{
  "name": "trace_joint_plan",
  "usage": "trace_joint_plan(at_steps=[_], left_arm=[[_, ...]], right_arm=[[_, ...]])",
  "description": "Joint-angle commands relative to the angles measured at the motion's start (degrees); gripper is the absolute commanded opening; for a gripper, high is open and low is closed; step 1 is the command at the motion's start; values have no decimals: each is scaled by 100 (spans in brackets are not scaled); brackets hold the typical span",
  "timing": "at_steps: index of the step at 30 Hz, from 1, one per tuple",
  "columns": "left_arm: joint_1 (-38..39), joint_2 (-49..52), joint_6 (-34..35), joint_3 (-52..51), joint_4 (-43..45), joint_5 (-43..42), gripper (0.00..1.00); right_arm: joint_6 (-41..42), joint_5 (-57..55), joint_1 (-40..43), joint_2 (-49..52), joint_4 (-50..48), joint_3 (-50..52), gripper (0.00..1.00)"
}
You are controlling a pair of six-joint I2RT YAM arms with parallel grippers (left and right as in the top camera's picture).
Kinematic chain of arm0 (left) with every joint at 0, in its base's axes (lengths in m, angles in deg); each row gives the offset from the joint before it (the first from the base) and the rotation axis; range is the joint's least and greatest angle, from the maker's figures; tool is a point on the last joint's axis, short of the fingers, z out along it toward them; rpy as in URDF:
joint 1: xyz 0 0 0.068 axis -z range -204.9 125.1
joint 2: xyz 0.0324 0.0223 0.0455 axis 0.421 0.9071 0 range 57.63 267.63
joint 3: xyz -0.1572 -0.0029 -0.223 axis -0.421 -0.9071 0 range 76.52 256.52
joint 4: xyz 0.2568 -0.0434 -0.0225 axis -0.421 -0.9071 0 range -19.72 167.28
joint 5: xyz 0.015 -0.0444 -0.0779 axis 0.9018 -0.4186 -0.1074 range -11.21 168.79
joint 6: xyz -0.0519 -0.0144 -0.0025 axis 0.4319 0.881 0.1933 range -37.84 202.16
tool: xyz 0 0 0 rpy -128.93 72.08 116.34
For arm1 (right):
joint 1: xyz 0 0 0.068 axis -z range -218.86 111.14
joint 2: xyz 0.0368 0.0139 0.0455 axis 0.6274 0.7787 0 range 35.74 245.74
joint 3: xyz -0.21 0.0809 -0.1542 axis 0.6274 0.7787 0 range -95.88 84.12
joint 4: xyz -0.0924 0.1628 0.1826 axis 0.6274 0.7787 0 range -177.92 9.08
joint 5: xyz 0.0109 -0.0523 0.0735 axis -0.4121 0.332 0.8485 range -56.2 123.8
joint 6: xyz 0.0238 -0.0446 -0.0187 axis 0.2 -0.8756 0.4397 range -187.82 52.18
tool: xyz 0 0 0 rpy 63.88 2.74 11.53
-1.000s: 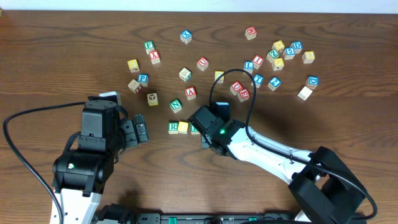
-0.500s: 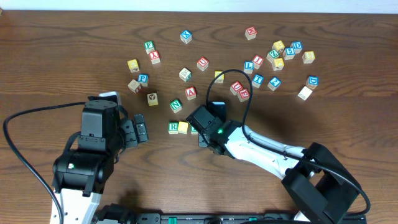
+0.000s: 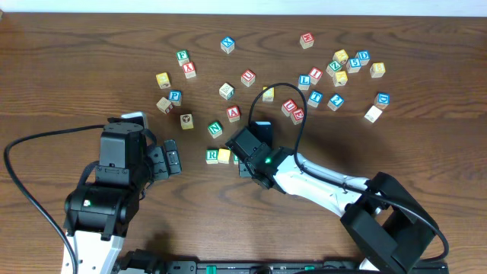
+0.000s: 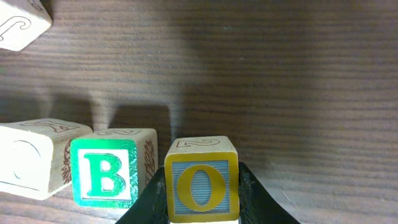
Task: Spell out ROBOT
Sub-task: 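Lower the O block beside the B block's right side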
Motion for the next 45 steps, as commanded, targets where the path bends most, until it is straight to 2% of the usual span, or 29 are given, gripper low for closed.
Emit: trace_joint_plan(at_steps=[1,45], left_arm=[[-31,2,-70,127,-13,28,100],[-31,2,-72,127,-13,28,100]], right_arm=[[-105,-24,31,212,9,26,1],[-79,365,157,212,-31,26,1]])
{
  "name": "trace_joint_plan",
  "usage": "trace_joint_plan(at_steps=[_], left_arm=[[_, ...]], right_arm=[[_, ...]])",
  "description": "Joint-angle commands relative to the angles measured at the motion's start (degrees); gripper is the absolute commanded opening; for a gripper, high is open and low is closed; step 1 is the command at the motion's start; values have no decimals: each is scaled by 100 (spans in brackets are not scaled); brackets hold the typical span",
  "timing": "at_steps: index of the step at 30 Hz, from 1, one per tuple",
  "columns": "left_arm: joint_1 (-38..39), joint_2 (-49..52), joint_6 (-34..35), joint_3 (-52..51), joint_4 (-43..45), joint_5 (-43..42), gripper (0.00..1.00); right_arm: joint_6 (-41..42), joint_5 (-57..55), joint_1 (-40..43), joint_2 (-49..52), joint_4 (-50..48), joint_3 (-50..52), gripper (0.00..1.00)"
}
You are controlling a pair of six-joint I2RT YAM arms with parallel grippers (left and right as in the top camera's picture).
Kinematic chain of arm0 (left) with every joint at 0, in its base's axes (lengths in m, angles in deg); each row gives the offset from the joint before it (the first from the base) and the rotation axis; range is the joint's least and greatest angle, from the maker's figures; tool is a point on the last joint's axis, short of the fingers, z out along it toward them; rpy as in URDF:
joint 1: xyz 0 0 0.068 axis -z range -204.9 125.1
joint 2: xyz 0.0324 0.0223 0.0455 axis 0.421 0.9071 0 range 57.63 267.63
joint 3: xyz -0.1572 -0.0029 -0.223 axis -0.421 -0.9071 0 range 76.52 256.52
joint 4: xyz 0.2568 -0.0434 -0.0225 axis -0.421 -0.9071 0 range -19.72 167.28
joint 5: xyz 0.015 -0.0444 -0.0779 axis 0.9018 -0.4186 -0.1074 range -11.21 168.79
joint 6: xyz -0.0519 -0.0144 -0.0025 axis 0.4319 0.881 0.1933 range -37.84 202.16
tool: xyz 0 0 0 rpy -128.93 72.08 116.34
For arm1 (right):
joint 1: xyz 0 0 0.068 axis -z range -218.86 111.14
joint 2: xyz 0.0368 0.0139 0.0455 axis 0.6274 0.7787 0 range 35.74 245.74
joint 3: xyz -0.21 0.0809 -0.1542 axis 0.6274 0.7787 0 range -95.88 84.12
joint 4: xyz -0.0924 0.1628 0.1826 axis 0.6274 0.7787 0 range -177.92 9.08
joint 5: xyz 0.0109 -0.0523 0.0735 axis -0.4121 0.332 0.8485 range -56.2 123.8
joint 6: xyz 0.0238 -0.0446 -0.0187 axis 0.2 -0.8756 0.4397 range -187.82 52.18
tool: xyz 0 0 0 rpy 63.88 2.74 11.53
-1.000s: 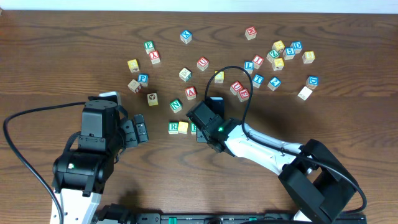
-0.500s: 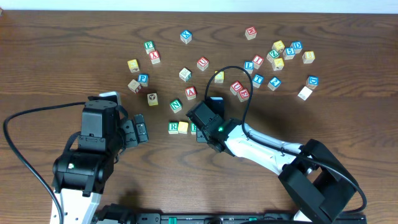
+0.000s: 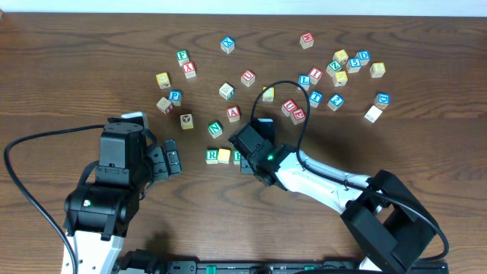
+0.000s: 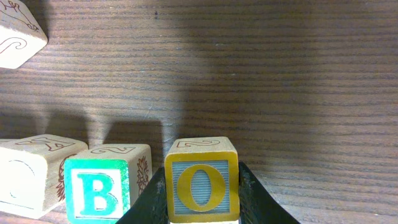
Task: Spell out ROBOT
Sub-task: 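Lower the O block beside the B block's right side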
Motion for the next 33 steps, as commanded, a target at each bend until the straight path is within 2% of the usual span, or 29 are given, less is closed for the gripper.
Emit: trace_joint_plan(at_steps=[1,11,12,14,18,20,33], left_arm=[[-31,2,-68,127,-13,28,100],[-31,2,-68,127,-13,28,100],[-31,2,-70,127,-13,28,100],[-31,2,-68,127,-13,28,100],[-31,2,-70,127,-13,28,100],[-31,2,-68,127,-13,28,100],[-31,2,-68,127,-13,28,100]], right_arm=[[-35,291,0,188,55,31,1],[-35,313,-52,188,50,31,1],[-35,313,-52,188,50,31,5],[-35,313,-52,188,50,31,20],[-35,310,-52,188,50,31,38],[-35,310,-52,188,50,31,50],[4,308,-50,188,50,31,48]])
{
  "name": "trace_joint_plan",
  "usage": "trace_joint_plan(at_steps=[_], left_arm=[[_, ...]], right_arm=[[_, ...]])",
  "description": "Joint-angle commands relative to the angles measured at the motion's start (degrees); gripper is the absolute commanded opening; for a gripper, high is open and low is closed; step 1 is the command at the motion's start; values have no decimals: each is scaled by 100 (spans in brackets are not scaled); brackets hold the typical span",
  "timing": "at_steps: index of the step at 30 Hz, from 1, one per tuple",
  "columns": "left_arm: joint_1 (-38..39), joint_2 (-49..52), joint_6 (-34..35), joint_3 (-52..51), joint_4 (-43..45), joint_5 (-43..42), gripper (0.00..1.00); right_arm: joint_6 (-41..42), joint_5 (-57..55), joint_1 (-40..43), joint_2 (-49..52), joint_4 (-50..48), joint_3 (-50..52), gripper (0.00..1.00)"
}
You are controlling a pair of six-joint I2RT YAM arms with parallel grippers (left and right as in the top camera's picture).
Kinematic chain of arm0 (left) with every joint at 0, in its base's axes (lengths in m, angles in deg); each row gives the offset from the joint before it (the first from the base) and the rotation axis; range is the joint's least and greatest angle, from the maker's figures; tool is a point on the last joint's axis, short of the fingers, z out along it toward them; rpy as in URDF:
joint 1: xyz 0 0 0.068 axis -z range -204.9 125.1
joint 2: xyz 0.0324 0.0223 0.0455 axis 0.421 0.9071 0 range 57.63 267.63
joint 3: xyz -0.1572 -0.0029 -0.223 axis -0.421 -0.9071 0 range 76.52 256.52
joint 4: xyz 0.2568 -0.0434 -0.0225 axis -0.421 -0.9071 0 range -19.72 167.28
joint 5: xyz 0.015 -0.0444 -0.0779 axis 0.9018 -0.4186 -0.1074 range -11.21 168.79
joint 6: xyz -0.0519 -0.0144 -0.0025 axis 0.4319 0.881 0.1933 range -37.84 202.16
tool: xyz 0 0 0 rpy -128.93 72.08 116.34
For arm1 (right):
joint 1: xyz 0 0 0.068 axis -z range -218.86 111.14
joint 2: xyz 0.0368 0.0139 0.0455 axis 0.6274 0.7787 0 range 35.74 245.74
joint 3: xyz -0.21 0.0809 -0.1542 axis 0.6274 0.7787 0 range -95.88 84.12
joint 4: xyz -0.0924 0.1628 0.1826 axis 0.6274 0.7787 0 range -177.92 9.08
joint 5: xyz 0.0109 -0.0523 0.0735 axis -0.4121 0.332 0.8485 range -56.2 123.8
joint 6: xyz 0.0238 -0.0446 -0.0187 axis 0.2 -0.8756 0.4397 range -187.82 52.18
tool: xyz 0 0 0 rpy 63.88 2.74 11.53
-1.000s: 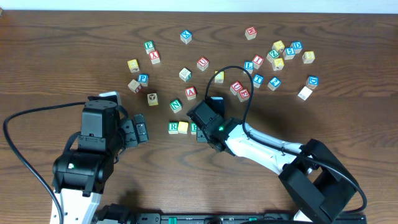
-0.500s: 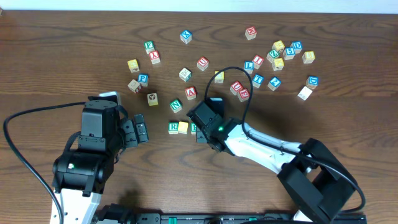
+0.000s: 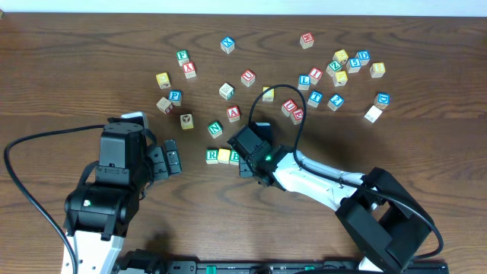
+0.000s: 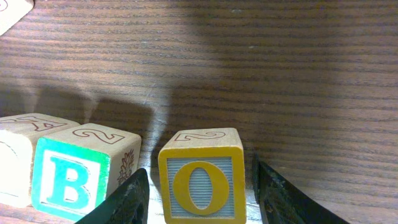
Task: Spell out ROBOT
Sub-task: 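Lower the O block beside the B block's right side, then open the right gripper to release the O block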
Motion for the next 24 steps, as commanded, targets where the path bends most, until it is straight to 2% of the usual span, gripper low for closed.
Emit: trace_joint_plan(at_steps=[1,24], left_arm=[[-31,2,-68,127,-13,28,100],[-31,2,-68,127,-13,28,100]], right_arm=[[46,37,-20,52,17,28,48],[37,-74,-15,50,22,-63,47]])
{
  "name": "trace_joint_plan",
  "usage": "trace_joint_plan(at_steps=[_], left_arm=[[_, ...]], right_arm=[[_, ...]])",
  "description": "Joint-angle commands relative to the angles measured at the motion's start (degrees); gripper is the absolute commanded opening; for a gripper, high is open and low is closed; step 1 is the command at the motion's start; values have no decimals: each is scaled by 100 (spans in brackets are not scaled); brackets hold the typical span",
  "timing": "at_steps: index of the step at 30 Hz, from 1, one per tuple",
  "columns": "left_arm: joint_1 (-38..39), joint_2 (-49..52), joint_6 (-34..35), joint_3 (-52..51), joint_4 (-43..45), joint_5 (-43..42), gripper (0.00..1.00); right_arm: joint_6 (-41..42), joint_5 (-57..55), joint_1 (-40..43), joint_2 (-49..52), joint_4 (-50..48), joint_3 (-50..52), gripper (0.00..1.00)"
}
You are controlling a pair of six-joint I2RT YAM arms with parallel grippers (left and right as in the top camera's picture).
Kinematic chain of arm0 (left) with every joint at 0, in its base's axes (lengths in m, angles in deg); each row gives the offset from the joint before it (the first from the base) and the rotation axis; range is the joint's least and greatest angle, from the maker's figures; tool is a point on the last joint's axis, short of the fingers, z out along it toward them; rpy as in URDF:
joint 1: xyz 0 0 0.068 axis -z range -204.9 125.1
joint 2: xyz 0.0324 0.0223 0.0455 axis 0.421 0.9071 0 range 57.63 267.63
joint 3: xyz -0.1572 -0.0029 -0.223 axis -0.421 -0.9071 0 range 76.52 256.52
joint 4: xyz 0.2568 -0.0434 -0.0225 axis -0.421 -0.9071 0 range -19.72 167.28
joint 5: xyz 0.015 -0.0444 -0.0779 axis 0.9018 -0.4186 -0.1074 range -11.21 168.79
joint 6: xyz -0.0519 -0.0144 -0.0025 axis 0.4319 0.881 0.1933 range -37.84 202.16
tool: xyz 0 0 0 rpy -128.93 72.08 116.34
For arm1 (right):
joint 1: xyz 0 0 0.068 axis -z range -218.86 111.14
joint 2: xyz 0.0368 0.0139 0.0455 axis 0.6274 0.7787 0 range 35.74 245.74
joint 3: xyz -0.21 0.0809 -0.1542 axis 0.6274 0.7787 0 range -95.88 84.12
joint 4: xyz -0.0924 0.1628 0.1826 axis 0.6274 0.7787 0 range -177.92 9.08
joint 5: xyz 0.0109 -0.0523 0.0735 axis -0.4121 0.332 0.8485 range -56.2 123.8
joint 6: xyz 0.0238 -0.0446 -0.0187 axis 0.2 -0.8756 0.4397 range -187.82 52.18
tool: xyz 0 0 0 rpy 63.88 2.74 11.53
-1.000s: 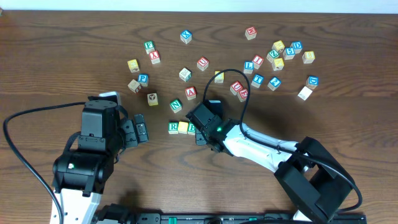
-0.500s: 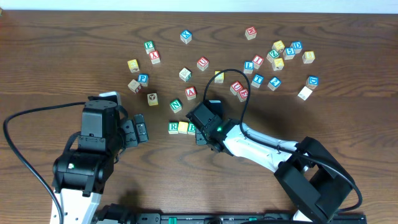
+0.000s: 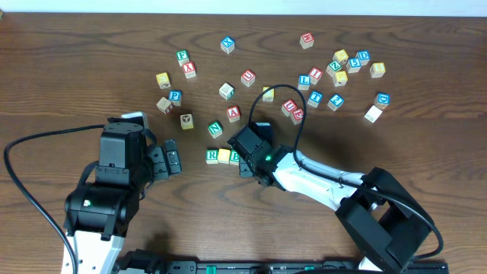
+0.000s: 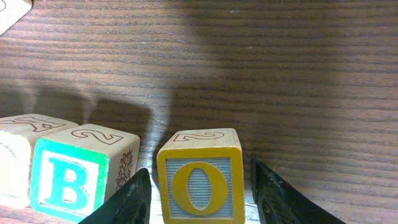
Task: Spell out ROBOT
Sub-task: 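Open the right gripper to release the O block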
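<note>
A row of blocks lies at mid-table: green R (image 3: 211, 156), yellow O (image 3: 224, 156), then green B (image 3: 235, 156). In the right wrist view a second yellow O block (image 4: 200, 186) stands on the wood just right of the B block (image 4: 74, 183), with a small gap between them. My right gripper (image 4: 200, 169) is open, its black fingers (image 4: 124, 202) on either side of that O block and apart from it. From overhead the right gripper (image 3: 248, 158) hides this block. My left gripper (image 3: 172, 158) rests left of the row; its jaws are not readable.
Many loose letter blocks are scattered across the far half of the table (image 3: 91, 61), among them green N (image 3: 215, 129), red A (image 3: 233, 114) and a blue T (image 3: 315, 97). A pale block corner (image 4: 11, 9) shows at the top left of the right wrist view.
Almost nothing: the right gripper stays open around the O block standing beside B, and the wrist view has shifted only marginally. The left arm is where it was.
My right gripper was shut on the second O block right of the B block, and later still held it a little closer to the row. Then the jaws stood open with the O block resting on the table beside B, as now.
</note>
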Motion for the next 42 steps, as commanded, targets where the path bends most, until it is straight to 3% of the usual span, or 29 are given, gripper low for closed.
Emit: trace_joint_plan(at_steps=[1,34,42], left_arm=[[-31,2,-72,127,-13,28,100],[-31,2,-70,127,-13,28,100],[-31,2,-70,127,-13,28,100]], right_arm=[[-7,-52,-15,50,24,-76,46],[-109,-754,-15,-70,876,-944,43],[-107,-1447,9,-70,885,-1027,31]])
